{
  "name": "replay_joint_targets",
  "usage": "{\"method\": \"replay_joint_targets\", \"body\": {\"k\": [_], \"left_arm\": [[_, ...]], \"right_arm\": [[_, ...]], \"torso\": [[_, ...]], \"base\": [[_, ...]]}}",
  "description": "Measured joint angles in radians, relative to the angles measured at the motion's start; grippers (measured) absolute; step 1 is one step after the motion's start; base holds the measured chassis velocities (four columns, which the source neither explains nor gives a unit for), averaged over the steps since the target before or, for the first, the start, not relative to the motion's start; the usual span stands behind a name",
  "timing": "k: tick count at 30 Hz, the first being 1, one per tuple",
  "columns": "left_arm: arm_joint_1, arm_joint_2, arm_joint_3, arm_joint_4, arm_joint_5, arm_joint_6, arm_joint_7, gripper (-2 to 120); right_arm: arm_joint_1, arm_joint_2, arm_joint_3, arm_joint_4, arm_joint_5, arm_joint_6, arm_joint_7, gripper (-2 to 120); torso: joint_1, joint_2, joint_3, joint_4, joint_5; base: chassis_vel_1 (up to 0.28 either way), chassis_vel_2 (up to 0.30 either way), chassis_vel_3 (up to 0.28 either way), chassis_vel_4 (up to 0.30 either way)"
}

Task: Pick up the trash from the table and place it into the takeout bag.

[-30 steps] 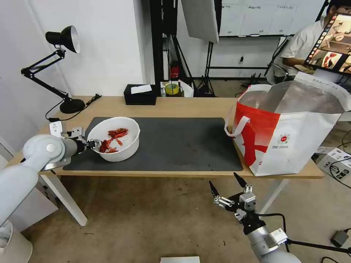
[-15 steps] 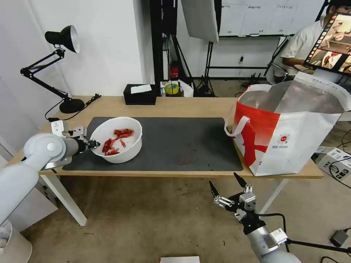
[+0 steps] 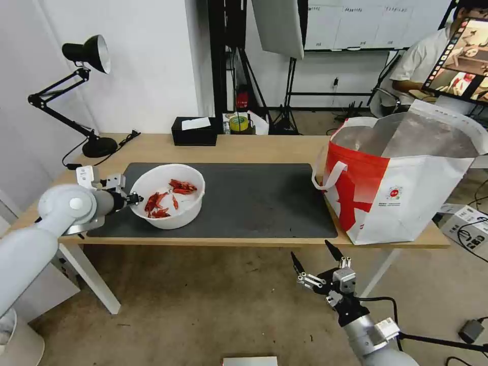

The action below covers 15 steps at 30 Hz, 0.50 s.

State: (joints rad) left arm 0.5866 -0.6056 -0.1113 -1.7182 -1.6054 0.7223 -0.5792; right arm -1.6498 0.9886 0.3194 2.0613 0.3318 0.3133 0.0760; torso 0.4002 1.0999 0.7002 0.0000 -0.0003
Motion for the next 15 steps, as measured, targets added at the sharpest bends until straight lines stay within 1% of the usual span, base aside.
{"method": "replay_joint_targets", "body": {"k": [2,4,5,6,10,11,13,15], "left_arm": [[-0.068,-0.012,0.04,-0.014,-0.021,-0.005,-0.025,0],[-0.083,-0.015,0.05,-0.016,-0.025,-0.006,-0.03,0],[-0.131,-0.025,0.086,-0.017,-0.035,-0.008,-0.045,0],[-0.131,-0.025,0.086,-0.017,-0.035,-0.008,-0.045,0],[-0.275,-0.06,0.191,-0.008,-0.069,-0.01,-0.074,0],[-0.275,-0.06,0.191,-0.008,-0.069,-0.01,-0.074,0],[-0.345,-0.088,0.242,0.002,-0.082,-0.011,-0.079,0],[-0.366,-0.097,0.257,0.008,-0.085,-0.011,-0.079,0]], "right_arm": [[0.0,0.0,0.0,0.0,0.0,0.0,0.0,100],[0.0,0.0,0.0,0.0,0.0,0.0,0.0,100],[0.0,0.0,0.0,0.0,0.0,0.0,0.0,100],[0.0,0.0,0.0,0.0,0.0,0.0,0.0,100],[0.0,0.0,0.0,0.0,0.0,0.0,0.0,100],[0.0,0.0,0.0,0.0,0.0,0.0,0.0,100],[0.0,0.0,0.0,0.0,0.0,0.0,0.0,100],[0.0,0.0,0.0,0.0,0.0,0.0,0.0,100]], "torso": [[0.0,0.0,0.0,-0.0002,0.0003],[0.0,0.0,0.0,-0.0002,0.0003],[0.0,0.0,0.0,-0.0001,0.0003],[0.0,0.0,0.0,-0.0001,0.0003],[0.0,0.0,0.0,-0.0001,0.0004],[0.0,0.0,0.0,-0.0001,0.0004],[0.0,0.0,0.0,-0.0002,0.0005],[0.0,0.0,0.0,-0.0001,0.0005]], "base": [[0.0,0.0,0.0,0.0],[0.0,0.0,0.0,0.0],[0.0,0.0,0.0,0.0],[0.0,0.0,0.0,0.0],[0.0,0.0,0.0,0.0],[0.0,0.0,0.0,0.0],[0.0,0.0,0.0,0.0],[0.0,0.0,0.0,0.0]]}}
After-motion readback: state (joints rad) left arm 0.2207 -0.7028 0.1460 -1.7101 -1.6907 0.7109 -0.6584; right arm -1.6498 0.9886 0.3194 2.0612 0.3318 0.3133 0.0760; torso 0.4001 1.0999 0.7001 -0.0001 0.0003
